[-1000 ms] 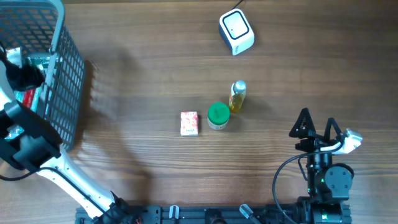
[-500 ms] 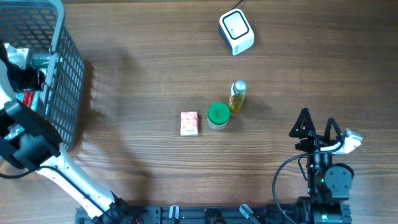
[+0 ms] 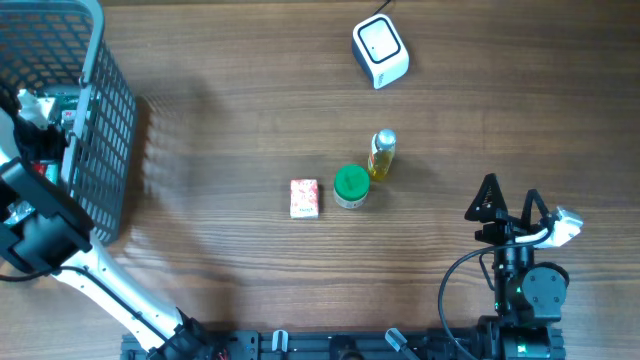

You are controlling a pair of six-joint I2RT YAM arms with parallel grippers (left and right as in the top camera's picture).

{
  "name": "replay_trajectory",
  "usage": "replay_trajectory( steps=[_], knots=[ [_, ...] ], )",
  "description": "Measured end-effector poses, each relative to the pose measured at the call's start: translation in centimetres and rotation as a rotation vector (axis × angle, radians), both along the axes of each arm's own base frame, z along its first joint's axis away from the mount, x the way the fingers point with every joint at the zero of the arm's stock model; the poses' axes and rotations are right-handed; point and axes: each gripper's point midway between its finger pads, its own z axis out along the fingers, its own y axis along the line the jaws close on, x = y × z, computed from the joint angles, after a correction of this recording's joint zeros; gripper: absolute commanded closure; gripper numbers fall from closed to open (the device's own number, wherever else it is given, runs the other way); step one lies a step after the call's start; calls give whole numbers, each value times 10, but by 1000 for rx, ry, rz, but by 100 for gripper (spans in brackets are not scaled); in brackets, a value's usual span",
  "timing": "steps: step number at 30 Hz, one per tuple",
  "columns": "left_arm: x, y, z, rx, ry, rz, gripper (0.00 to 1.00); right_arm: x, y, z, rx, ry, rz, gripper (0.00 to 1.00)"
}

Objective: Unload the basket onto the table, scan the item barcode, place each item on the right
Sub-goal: 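Reach the left gripper into the basket and grasp the 3M gloves pack, then lift the gloves pack out and lay it on the table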

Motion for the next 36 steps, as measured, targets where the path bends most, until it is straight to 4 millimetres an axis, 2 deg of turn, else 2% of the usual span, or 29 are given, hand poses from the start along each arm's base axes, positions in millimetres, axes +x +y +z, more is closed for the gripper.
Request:
replay_trajectory(
  steps=[4, 7, 11, 12, 18, 21, 23, 25, 29, 31, 33, 35, 36],
  knots=[
    [2, -3, 0, -32, -26, -3, 60, 0, 0, 0, 0, 0, 0, 0],
    [5, -6, 0, -57, -45, -3, 65, 0, 0, 0, 0, 0, 0, 0],
    [7, -10, 1, -86, -68, 35, 93, 0, 0, 0, 0, 0, 0, 0],
    [9, -11, 3, -93, -80, 49, 96, 0, 0, 0, 0, 0, 0, 0],
    [18, -12, 11, -118, -134, 203, 96, 0, 0, 0, 0, 0, 0, 0],
    [25, -13, 24, -120, -178, 271, 96, 0, 0, 0, 0, 0, 0, 0],
    [31, -11, 44, -99, -232, 306, 96, 0, 0, 0, 0, 0, 0, 0],
    [37, -7, 80, -64, -317, 338, 96, 0, 0, 0, 0, 0, 0, 0],
    [40, -10, 188, 36, -561, 365, 96, 0, 0, 0, 0, 0, 0, 0],
    [35, -22, 251, 84, -699, 362, 96, 0, 0, 0, 0, 0, 0, 0],
    [29, -39, 300, 111, -808, 353, 96, 0, 0, 0, 0, 0, 0, 0],
    [21, -61, 341, 119, -905, 343, 96, 0, 0, 0, 0, 0, 0, 0],
    [18, -71, 353, 114, -933, 338, 96, 0, 0, 0, 0, 0, 0, 0]
  ],
)
